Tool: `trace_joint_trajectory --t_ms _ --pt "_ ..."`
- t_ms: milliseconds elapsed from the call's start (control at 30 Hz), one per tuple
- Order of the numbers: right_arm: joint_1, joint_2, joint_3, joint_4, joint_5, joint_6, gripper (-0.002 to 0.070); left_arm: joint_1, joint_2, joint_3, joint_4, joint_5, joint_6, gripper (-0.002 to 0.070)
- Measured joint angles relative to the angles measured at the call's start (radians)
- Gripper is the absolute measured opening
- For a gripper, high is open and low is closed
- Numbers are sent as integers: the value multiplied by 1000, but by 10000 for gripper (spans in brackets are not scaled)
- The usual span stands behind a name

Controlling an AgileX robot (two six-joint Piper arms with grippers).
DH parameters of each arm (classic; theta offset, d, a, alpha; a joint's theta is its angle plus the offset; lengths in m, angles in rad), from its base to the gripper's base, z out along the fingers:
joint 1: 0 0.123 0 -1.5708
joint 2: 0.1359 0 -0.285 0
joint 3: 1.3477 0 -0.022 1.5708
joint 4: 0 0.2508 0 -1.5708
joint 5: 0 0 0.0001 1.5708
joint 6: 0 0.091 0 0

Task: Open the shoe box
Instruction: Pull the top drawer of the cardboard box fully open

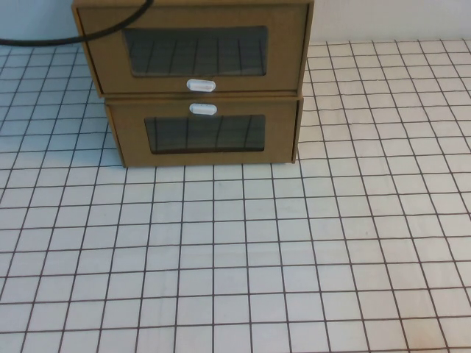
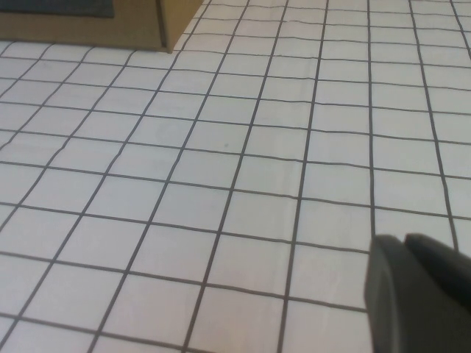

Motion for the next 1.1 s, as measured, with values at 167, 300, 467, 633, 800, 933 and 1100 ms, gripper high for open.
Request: trace_joint_trajectory --t_ms 167,300,467,633,800,933,1100 --pt "0 0 0 0 0 0 -13 0 174 -175 -30 42 -9 -2" --pt "0 0 0 0 0 0 -13 -19 270 -249 -29 51 -14 -2" --pt "0 0 0 0 0 0 -13 -42 333 -272 -29 66 -26 -2" --pt "0 0 0 10 -33 0 -13 -41 359 -276 -13 86 -39 -2" --pt "0 0 0 216 -186 0 -13 -41 366 -276 -2 108 -44 -2" --pt "0 0 0 446 -277 0 -14 -41 368 -279 4 114 -50 -2" --pt "0 0 0 614 -355 25 -13 -41 368 -279 6 114 -56 -2"
